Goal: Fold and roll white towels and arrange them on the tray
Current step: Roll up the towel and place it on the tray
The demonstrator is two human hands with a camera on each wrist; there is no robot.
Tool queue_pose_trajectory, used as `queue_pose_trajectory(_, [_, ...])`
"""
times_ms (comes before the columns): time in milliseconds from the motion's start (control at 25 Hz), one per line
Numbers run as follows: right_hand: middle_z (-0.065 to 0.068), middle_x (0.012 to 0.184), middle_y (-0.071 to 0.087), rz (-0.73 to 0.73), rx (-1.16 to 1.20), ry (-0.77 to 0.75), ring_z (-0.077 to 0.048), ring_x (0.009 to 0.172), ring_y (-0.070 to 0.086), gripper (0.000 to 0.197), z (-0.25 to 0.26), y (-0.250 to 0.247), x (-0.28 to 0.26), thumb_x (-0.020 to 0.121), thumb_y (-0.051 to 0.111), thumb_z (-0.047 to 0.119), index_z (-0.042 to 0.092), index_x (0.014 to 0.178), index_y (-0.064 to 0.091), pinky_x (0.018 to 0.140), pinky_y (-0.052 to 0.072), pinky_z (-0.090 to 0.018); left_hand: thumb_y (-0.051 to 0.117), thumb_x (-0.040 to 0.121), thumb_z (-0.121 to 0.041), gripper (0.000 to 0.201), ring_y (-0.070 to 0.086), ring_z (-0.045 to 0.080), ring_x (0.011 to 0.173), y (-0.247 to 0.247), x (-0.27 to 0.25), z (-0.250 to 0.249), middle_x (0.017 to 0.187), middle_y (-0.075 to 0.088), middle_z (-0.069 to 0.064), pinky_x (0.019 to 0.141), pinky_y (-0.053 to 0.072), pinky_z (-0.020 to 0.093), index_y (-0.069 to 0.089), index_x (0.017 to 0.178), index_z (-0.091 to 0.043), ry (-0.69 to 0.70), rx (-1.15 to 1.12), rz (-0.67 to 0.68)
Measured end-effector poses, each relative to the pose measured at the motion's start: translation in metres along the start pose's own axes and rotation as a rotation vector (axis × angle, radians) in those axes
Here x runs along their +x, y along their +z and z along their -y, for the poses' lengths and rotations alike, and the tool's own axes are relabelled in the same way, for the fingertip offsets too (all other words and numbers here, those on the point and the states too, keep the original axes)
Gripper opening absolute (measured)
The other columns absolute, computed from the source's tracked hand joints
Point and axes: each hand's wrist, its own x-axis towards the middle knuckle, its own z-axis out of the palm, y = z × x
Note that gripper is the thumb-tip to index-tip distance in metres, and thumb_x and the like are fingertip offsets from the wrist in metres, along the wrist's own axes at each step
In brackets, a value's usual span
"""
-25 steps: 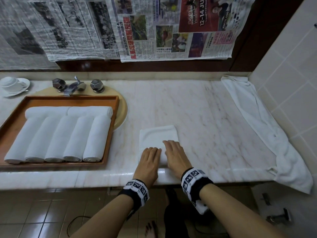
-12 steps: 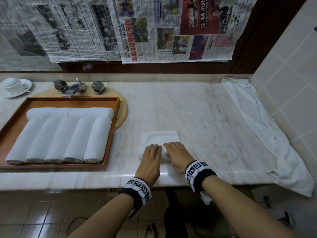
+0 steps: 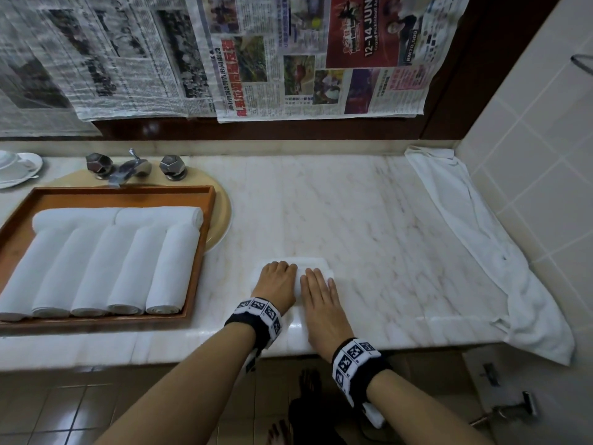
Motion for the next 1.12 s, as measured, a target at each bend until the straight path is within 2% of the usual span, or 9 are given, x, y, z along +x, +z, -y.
queue_pose_trajectory(80, [-0.023, 0.150, 0.034, -0.024, -0.042, 0.012, -0.036, 0.141, 0.030, 0.072, -0.007, 0.000, 0.011, 0.076, 0.038, 0.003, -0.003, 0.145, 0.017, 0.115, 0.027, -0.051, 0.041, 0.087, -0.006, 0.039, 0.047, 0.027, 0.115, -0.002, 0.002, 0.000, 0.123, 0.052, 0.009, 0.105, 0.030, 0.030, 0.051, 0.124, -0.009, -0.018, -0.012, -0.020])
queue_pose_trajectory(160, [-0.019, 0.146, 0.042, 0.018, -0.009, 0.034, -0.034, 0.139, 0.036, 0.069, -0.012, -0.005, 0.028, 0.080, 0.047, 0.008, -0.002, 0.145, 0.025, 0.115, 0.027, -0.049, 0.036, 0.084, -0.014, 0.049, 0.046, 0.030, 0.120, 0.003, -0.006, -0.001, 0.130, 0.049, 0.013, 0.112, 0.027, 0.035, 0.048, 0.130, -0.004, 0.023, -0.010, -0.100])
queue_pose_trajectory(240, [-0.017, 0.148, 0.039, 0.096, 0.015, 0.019, -0.033, 0.141, 0.033, 0.077, -0.019, -0.014, 0.043, 0.078, 0.062, 0.010, 0.000, 0.147, 0.030, 0.118, 0.019, -0.048, 0.039, 0.079, -0.024, 0.069, 0.034, 0.033, 0.133, 0.004, -0.006, 0.002, 0.143, 0.037, 0.016, 0.119, 0.016, 0.042, 0.032, 0.144, -0.001, 0.049, 0.091, -0.001])
queue_pose_trajectory(320, [-0.017, 0.154, 0.024, 0.182, 0.019, -0.014, -0.033, 0.145, 0.019, 0.094, -0.025, -0.026, 0.058, 0.076, 0.072, 0.018, 0.000, 0.150, 0.017, 0.121, 0.009, -0.047, 0.055, 0.077, -0.031, 0.089, 0.015, 0.033, 0.144, 0.000, 0.010, 0.007, 0.154, 0.019, 0.016, 0.122, 0.006, 0.043, 0.014, 0.150, -0.003, 0.009, 0.187, 0.162])
queue_pose_trajectory(400, [-0.015, 0.155, 0.016, 0.225, 0.026, -0.037, -0.031, 0.145, 0.013, 0.098, -0.030, -0.034, 0.071, 0.078, 0.070, 0.026, 0.001, 0.151, 0.009, 0.121, 0.004, -0.044, 0.067, 0.074, -0.038, 0.100, 0.013, 0.031, 0.146, -0.004, 0.029, 0.008, 0.156, 0.016, 0.015, 0.121, 0.008, 0.043, 0.011, 0.151, -0.005, -0.032, 0.217, 0.224])
queue_pose_trajectory(560, [-0.011, 0.139, 0.040, 0.321, 0.101, 0.003, -0.027, 0.130, 0.037, 0.079, -0.040, -0.044, 0.104, 0.078, 0.067, 0.044, 0.005, 0.138, 0.033, 0.113, 0.025, -0.036, 0.073, 0.071, -0.040, 0.088, 0.039, 0.025, 0.127, -0.009, 0.049, 0.010, 0.138, 0.040, 0.007, 0.113, 0.026, 0.036, 0.030, 0.141, -0.009, -0.065, 0.150, 0.261])
queue_pose_trajectory(720, [-0.009, 0.126, 0.050, 0.488, 0.157, 0.082, -0.027, 0.117, 0.047, 0.086, -0.048, -0.049, 0.125, 0.063, 0.079, 0.056, 0.011, 0.127, 0.044, 0.101, 0.040, -0.039, 0.077, 0.070, -0.045, 0.081, 0.042, 0.024, 0.123, -0.018, 0.061, 0.012, 0.130, 0.048, 0.005, 0.106, 0.032, 0.040, 0.038, 0.133, -0.014, -0.144, 0.117, 0.363])
queue_pose_trajectory(840, [-0.003, 0.114, 0.060, 0.505, 0.195, 0.112, -0.025, 0.106, 0.056, 0.091, -0.050, -0.052, 0.125, 0.052, 0.084, 0.057, 0.015, 0.122, 0.044, 0.096, 0.042, -0.043, 0.079, 0.065, -0.051, 0.085, 0.044, 0.022, 0.123, -0.020, 0.062, 0.015, 0.126, 0.055, 0.000, 0.102, 0.030, 0.048, 0.037, 0.132, -0.020, -0.165, 0.054, 0.394])
queue_pose_trajectory(1120, [-0.001, 0.108, 0.049, 0.340, 0.237, 0.065, -0.022, 0.090, 0.055, 0.071, -0.016, -0.096, 0.152, 0.054, 0.083, 0.055, 0.018, 0.109, 0.056, 0.074, 0.049, -0.033, 0.075, 0.065, -0.053, 0.060, 0.047, 0.019, 0.114, -0.075, 0.064, 0.056, 0.114, 0.051, -0.003, 0.102, 0.029, 0.054, 0.055, 0.116, -0.028, -0.140, 0.152, 0.226])
